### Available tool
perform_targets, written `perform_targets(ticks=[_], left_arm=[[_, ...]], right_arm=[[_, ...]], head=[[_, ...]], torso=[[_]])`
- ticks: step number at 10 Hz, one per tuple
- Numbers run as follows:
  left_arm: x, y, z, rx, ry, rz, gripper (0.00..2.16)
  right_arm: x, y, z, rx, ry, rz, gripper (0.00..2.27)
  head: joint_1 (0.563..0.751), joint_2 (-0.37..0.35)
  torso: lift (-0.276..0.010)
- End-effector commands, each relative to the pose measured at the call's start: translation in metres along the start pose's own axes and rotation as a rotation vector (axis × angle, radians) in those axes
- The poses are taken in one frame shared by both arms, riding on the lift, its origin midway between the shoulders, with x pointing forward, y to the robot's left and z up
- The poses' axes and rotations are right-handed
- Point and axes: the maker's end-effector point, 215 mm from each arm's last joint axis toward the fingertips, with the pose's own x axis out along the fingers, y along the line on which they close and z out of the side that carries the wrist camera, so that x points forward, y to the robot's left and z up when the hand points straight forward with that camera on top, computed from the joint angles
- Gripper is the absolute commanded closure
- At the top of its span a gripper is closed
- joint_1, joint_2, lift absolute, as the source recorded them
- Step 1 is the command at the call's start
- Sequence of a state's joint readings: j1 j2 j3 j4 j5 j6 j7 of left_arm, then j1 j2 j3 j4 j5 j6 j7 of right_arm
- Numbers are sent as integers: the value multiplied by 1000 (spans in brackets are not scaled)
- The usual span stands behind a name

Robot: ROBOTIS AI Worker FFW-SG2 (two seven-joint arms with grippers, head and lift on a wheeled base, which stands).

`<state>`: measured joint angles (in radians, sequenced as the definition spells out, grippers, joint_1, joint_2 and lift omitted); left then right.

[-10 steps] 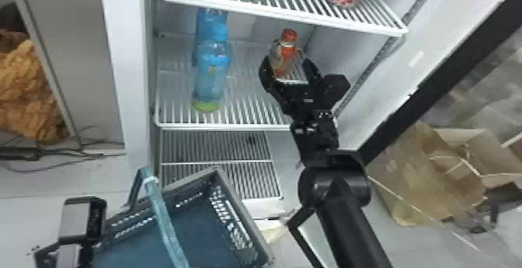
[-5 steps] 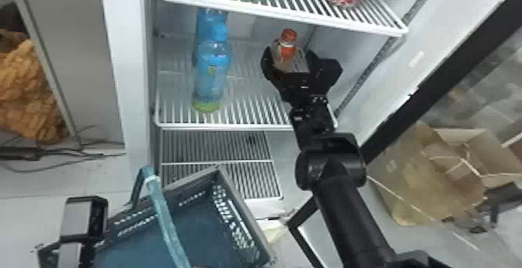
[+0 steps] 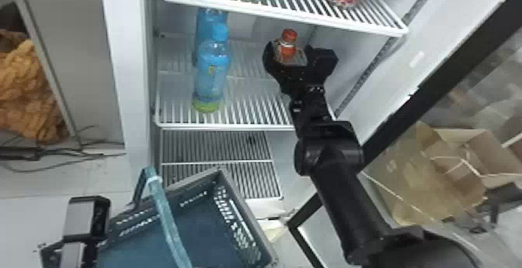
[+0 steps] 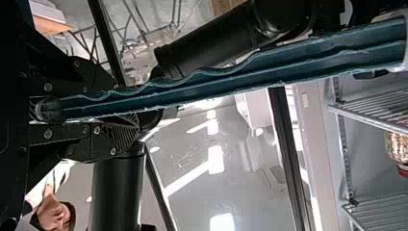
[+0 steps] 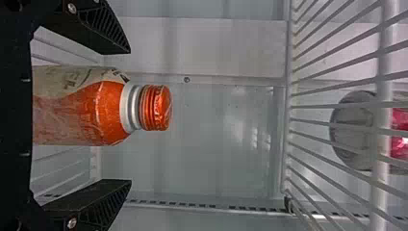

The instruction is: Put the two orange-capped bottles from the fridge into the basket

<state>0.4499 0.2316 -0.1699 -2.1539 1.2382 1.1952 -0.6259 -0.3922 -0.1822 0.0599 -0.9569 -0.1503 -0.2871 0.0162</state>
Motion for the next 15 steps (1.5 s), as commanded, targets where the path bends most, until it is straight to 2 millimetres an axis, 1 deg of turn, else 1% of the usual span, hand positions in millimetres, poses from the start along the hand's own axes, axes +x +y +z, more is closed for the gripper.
perform_targets(ticks=[1, 2, 4, 6, 7, 8, 9, 10, 11, 12, 13, 15], left_arm=[[0, 1, 0, -2, 1, 0, 1184], [0, 0, 0, -3, 0, -2, 1184], [0, 1, 0, -4, -2, -1, 1184], [-1, 1, -1, -8, -4, -2, 1184], [-2, 0, 0, -7, -8, -3, 1184], [-2, 1, -1, -9, -8, -2, 1184], [-2, 0, 0, -9, -10, -3, 1184], [-3, 0, -1, -11, -10, -4, 1184], [-3, 0, 0, -7, -12, -3, 1184], [-4, 1, 1, -10, -17, -1, 1184], [-4, 1, 1, -10, -20, 1, 1184], [-5, 2, 1, -10, -20, 1, 1184]], right_arm=[[7, -1, -4, 6, 16, 1, 160], [6, -2, -8, 10, 29, -1, 280], [5, -3, -16, 19, 51, -6, 743], [1, 1, -13, 21, 37, 3, 757], [0, 15, -1, 14, 8, 29, 757], [-3, 27, 7, 12, -12, 56, 757], [-12, 39, 9, 13, -19, 80, 757], [-26, 52, 6, 4, -4, 103, 757], [-42, 51, 3, 16, 8, 98, 757], [-63, 41, 8, -4, 16, 75, 757], [-84, 35, 17, -28, 18, 66, 757], [-120, 42, 25, 33, 31, 97, 756]], head=[[695, -350], [695, -350], [695, -350], [695, -350], [695, -350], [695, -350], [695, -350], [695, -350], [695, -350], [695, -350], [695, -350], [695, -350]], torso=[[-235], [-235], [-235], [-235], [-235], [-235], [-235], [-235], [-235], [-235], [-235], [-235]])
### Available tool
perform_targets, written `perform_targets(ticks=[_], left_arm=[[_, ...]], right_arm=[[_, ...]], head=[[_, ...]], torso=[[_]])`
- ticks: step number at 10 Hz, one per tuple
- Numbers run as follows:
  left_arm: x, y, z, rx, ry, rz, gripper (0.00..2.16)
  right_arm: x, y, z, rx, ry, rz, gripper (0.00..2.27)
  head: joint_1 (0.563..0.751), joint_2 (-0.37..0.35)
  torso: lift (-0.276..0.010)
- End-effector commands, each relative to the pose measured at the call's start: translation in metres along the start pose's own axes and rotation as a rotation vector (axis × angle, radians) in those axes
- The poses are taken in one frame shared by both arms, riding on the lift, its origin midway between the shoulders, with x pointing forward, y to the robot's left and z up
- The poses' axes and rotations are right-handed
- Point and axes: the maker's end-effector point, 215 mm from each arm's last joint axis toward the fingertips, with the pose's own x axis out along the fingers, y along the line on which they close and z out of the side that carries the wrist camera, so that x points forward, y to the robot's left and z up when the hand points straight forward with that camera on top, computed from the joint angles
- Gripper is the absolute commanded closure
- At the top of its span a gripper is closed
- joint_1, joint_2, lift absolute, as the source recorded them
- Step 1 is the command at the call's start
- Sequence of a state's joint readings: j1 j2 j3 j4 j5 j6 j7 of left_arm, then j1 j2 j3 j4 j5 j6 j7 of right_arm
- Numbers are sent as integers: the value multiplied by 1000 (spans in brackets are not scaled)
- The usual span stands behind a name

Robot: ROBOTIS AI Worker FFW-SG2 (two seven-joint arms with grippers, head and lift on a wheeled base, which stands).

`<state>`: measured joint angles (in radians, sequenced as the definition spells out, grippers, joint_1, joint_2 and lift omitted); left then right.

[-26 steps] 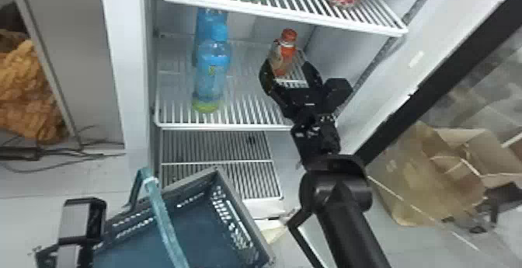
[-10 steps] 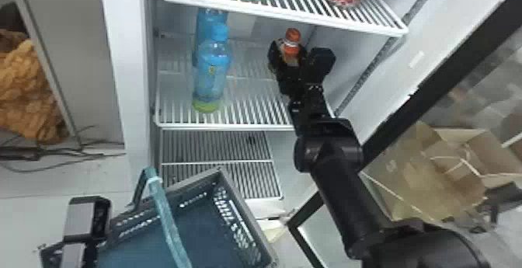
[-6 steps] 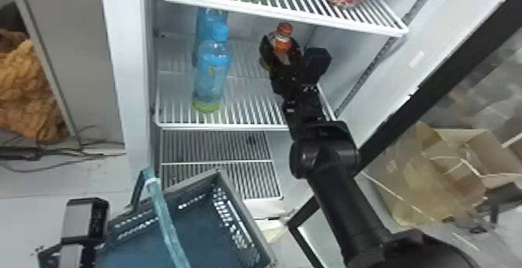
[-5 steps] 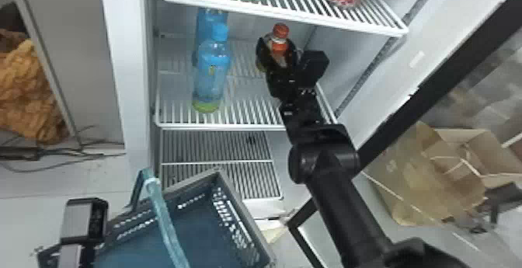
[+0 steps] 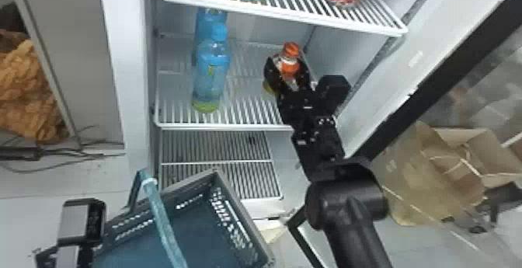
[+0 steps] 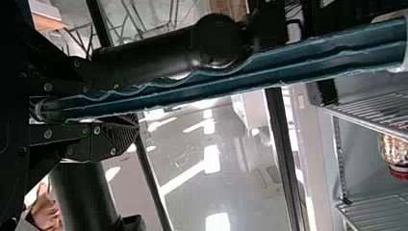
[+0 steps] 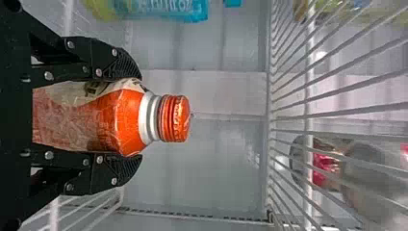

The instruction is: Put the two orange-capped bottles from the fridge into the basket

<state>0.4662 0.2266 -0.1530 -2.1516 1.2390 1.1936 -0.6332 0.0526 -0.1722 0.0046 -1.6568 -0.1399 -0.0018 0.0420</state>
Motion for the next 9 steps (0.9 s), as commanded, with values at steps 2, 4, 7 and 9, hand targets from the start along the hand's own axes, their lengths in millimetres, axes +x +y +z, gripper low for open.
perform_targets(ticks=[2, 4, 7, 9], left_arm=[[0, 1, 1, 3, -1, 3, 1182], [0, -1, 2, 8, 0, 0, 1182], [0, 0, 2, 6, 0, 1, 1182], [0, -1, 2, 7, 1, -2, 1182]], right_arm=[[-46, 20, 23, 86, -10, 60, 756], [-83, 34, 38, 115, 11, 93, 756], [-132, 72, 84, 225, 8, 184, 756], [-161, 101, 100, 287, 77, 277, 756]], head=[[695, -350], [695, -350], [695, -350], [695, -350]], torso=[[-235], [-235], [-235], [-235]])
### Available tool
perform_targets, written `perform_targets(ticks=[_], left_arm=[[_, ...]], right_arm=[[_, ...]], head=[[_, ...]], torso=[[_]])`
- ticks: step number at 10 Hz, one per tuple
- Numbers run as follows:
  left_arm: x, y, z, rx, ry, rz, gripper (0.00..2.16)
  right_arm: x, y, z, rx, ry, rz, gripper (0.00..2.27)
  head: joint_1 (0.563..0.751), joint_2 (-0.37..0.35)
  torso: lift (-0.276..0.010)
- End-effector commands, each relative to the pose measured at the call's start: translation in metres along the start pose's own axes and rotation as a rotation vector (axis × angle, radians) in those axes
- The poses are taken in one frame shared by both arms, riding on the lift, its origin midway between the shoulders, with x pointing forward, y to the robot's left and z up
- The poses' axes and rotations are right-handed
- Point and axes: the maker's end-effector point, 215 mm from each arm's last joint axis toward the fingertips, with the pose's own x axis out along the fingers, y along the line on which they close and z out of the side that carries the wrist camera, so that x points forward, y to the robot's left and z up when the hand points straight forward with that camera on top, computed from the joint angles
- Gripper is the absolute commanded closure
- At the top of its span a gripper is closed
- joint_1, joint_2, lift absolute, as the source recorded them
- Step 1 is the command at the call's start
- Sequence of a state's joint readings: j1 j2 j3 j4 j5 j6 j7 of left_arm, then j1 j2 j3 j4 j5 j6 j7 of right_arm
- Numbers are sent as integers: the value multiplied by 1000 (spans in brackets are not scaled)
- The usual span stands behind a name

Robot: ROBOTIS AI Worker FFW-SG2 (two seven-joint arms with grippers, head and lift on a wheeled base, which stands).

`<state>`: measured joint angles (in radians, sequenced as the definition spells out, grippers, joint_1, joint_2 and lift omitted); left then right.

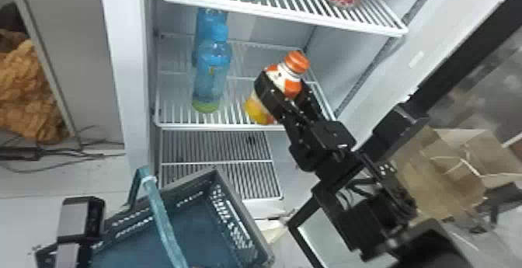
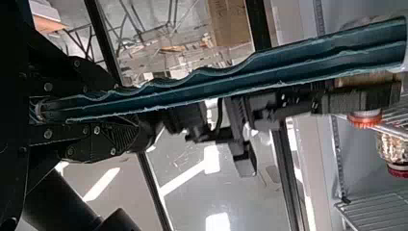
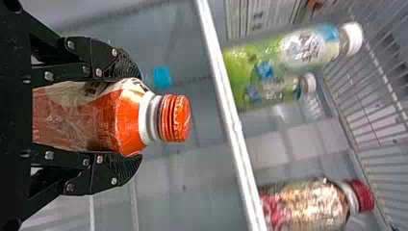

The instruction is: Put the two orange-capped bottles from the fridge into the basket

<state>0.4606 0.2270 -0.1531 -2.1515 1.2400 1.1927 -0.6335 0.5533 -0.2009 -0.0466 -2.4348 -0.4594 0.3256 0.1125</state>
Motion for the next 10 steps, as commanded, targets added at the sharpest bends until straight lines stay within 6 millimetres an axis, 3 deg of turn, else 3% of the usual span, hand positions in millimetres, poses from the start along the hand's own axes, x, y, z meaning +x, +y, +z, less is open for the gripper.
perform_targets(ticks=[1, 2, 3, 4, 6, 10], left_arm=[[0, 0, 0, 0, -1, 1, 1182], [0, 0, 0, 0, -1, 1, 1182], [0, 0, 0, 0, -1, 1, 1182], [0, 0, 0, -2, 1, 1, 1182], [0, 0, -1, -3, 3, 1, 1182], [-1, 1, -1, -4, 5, 3, 1182]], right_arm=[[-23, 36, -10, 33, 126, 75, 756], [-35, 41, -28, 56, 214, 111, 756], [-47, 32, -47, 70, 298, 111, 756], [-63, 39, -58, 67, 376, 116, 756], [-101, 53, -104, 88, 608, 154, 754], [-104, 65, -128, 124, 689, 202, 753]], head=[[695, -350], [695, -350], [695, -350], [695, -350], [695, -350], [695, -350]], torso=[[-235], [-235], [-235], [-235], [-235], [-235]])
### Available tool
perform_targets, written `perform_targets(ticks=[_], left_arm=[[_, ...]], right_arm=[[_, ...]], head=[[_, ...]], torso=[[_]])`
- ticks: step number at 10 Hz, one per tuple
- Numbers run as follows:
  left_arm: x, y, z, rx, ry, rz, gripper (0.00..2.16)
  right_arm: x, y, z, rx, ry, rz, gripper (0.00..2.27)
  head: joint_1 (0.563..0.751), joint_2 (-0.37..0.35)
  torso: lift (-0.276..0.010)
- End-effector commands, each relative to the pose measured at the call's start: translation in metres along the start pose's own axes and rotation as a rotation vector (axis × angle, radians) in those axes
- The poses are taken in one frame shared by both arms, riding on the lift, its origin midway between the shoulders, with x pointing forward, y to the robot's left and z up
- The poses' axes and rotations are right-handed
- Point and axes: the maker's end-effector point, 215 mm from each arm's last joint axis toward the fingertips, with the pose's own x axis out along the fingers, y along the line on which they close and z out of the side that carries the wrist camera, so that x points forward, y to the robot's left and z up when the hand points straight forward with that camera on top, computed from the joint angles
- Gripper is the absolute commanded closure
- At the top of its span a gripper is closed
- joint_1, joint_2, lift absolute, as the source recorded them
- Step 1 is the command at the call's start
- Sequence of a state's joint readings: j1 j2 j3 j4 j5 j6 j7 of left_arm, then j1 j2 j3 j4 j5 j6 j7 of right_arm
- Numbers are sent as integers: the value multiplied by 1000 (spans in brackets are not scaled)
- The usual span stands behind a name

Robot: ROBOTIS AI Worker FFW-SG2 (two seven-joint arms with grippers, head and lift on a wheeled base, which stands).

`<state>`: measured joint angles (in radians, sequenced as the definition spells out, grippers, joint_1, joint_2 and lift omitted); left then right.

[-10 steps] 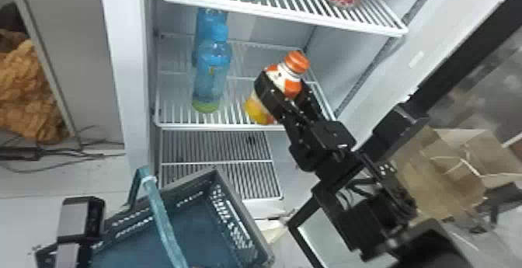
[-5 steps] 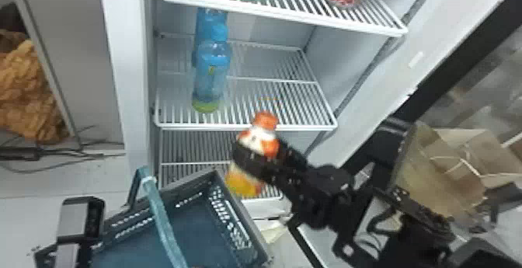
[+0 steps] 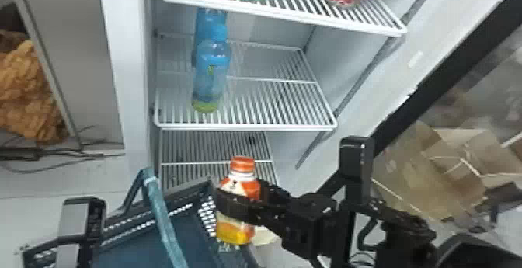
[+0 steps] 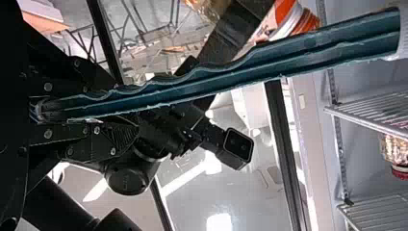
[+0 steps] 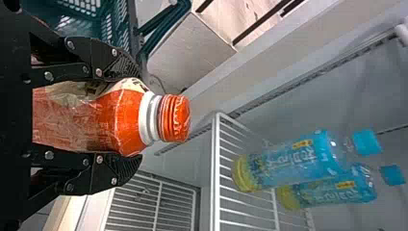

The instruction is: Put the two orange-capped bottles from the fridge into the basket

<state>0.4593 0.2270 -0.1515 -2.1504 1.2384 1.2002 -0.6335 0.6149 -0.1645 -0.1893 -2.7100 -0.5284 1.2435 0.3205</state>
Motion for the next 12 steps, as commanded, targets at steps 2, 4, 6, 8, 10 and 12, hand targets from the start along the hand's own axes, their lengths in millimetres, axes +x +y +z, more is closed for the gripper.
perform_targets(ticks=[2, 4, 6, 8, 10, 12], left_arm=[[1, 0, 0, 0, 1, -3, 1182], [1, -1, 0, 1, 4, -3, 1182], [1, -1, 0, 1, 3, -4, 1182], [1, 0, 0, -1, 2, -3, 1182], [1, 0, 0, -3, 2, -3, 1182], [0, 0, 1, -1, -2, -2, 1182]], right_arm=[[10, 30, 1, -7, 7, 87, 754], [9, 45, -1, -17, 24, 120, 753], [7, 47, -8, -17, 49, 121, 555], [6, 45, -6, -22, 46, 114, 228], [7, 43, 0, -23, 23, 115, 99], [7, 42, 22, -36, -61, 111, 104]], head=[[695, -350], [695, -350], [695, -350], [695, -350], [695, -350], [695, -350]], torso=[[-235], [-235], [-235], [-235], [-235], [-235]])
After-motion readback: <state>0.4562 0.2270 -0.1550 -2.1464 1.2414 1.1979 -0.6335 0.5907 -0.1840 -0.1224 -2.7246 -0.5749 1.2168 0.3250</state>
